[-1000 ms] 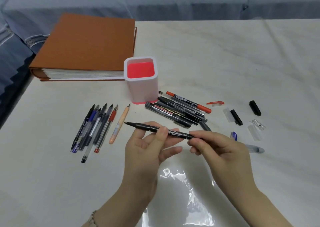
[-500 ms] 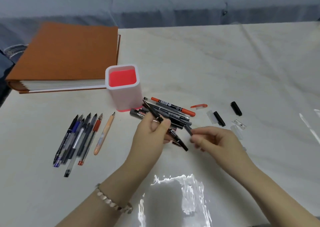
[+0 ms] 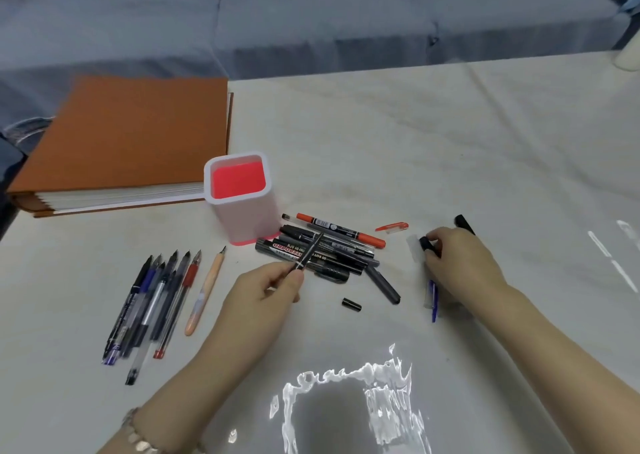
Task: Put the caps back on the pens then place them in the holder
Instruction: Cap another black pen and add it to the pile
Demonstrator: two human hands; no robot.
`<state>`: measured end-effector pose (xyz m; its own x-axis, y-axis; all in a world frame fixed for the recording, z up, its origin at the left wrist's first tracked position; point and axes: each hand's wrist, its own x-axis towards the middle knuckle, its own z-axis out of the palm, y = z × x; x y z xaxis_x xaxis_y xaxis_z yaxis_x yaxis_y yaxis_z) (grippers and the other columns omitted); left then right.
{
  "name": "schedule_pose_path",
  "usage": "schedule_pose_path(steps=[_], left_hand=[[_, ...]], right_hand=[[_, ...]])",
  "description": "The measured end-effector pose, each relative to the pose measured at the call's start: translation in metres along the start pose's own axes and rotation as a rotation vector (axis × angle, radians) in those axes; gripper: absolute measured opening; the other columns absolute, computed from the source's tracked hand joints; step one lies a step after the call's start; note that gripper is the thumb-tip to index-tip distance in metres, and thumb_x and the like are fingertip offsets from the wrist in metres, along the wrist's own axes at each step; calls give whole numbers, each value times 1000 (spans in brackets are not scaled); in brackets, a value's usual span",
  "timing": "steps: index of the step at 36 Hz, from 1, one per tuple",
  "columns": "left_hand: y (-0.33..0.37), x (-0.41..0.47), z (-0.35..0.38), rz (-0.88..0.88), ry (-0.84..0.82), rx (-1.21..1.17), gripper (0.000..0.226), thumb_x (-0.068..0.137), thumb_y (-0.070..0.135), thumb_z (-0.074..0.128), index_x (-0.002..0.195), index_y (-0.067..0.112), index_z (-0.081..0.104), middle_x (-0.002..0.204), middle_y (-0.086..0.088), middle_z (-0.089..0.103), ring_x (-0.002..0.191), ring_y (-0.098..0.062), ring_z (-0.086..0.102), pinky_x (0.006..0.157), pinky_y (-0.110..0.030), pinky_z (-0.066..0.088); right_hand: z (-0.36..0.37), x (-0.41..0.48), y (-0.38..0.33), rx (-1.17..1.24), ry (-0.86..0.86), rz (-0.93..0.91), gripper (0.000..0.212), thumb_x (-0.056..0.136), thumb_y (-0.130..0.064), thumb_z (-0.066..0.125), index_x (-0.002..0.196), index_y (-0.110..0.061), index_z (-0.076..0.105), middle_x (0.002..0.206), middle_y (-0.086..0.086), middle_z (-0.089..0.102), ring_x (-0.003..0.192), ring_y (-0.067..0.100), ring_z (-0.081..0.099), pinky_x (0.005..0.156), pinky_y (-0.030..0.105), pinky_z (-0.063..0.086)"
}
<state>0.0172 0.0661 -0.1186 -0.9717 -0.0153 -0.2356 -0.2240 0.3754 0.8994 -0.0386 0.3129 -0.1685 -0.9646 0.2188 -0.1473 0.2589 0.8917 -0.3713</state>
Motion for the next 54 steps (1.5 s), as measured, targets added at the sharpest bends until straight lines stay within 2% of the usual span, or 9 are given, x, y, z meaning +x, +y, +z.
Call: schedule_pose_path(steps=[4,8,13,15,19,22,27,35,54], left_hand=[[0,-3,-1,50,-28,-11,19,88,21,54,78,35,63,58,14,62,51,2,47,60,-19,40],[1,-9,-1,103,-16,52,15,85,20,60,83,35,61,69,1,71,67,-14,60,58,10,27],[-1,-16,-2,135,-44,58,18,80,24,63,79,41,57,71,11,70,72,-20,60,61,-18,42],[-1,-17,-3,151,-35,67,17,79,24,65,80,40,58,75,5,70,73,-22,59,61,-12,40],[0,-19,-7,165,-16,127,16,77,24,67,80,37,59,77,-6,68,72,-22,59,62,10,26],[0,-22,-8,161,-28,133,16,76,25,67,81,38,60,79,2,66,69,-16,55,62,4,33],[1,-26,-9,156,-49,123,14,76,27,66,81,39,61,79,6,65,72,-14,56,61,-18,42],[6,-31,-6,161,-55,132,16,76,28,66,84,40,59,83,10,63,72,-13,53,63,-20,42],[2,-32,-9,249,-96,147,13,73,30,68,70,42,66,62,16,65,63,-4,58,57,-9,41]], right_hand=[[-7,-7,-1,233,15,-33,11,82,-15,56,91,-15,63,74,-4,60,70,13,55,62,18,41],[-23,-23,-15,546,26,-180,24,85,-9,56,84,-32,64,78,-14,60,76,11,57,66,6,38],[-38,-53,-36,772,-141,-395,30,86,-4,55,93,-31,66,100,-15,69,94,3,63,84,16,47],[-39,-60,-39,820,-146,-422,31,85,-2,58,91,-32,66,102,-18,67,94,4,64,85,18,48],[-39,-65,-42,757,-116,-428,21,80,-18,59,88,-37,64,97,-10,67,88,24,62,79,34,49],[-38,-69,-44,693,-115,-462,21,76,-27,54,87,-40,65,92,-17,64,71,13,59,57,20,47],[-38,-73,-47,666,-120,-506,20,77,-25,54,86,-38,66,90,-16,62,72,15,56,50,8,41],[-34,-76,-51,614,-143,-565,17,74,-42,51,86,-44,63,87,-22,62,75,16,57,69,8,40],[-36,-81,-49,640,-196,-698,20,73,-35,55,90,-37,67,68,-18,64,66,3,59,62,6,39]])
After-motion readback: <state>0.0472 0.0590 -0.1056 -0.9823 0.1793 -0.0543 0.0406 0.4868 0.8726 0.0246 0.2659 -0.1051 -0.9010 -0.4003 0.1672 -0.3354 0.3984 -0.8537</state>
